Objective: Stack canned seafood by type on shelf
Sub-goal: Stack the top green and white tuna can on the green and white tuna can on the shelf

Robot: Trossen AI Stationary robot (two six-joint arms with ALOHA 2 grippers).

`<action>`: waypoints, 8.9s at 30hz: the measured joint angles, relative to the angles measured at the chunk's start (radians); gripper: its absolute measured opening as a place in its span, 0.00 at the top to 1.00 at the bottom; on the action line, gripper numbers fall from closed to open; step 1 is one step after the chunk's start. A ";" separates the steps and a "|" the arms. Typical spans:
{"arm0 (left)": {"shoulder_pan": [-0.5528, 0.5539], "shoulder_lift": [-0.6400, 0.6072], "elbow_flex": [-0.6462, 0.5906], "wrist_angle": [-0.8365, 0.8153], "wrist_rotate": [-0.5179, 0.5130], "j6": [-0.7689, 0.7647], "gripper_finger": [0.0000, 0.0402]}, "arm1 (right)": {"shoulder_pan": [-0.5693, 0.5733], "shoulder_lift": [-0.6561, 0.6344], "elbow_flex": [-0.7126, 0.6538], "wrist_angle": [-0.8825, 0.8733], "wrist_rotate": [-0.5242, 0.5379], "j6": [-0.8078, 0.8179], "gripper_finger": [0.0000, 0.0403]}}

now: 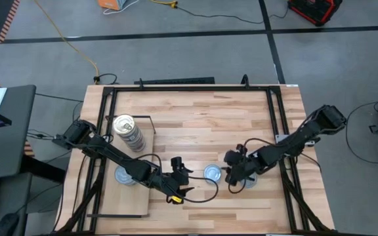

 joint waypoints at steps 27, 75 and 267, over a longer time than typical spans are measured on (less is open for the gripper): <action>-0.008 -0.023 0.000 -0.074 -0.040 -0.023 0.27 | -0.068 0.118 0.075 0.168 -0.129 -0.200 0.61; -0.016 -0.066 0.000 -0.226 -0.062 -0.158 0.27 | -0.148 0.233 0.075 0.128 -0.211 -0.042 0.89; -0.330 -0.921 -0.178 -0.783 0.260 -0.677 0.66 | 0.049 -0.156 0.032 0.258 0.105 -0.551 0.45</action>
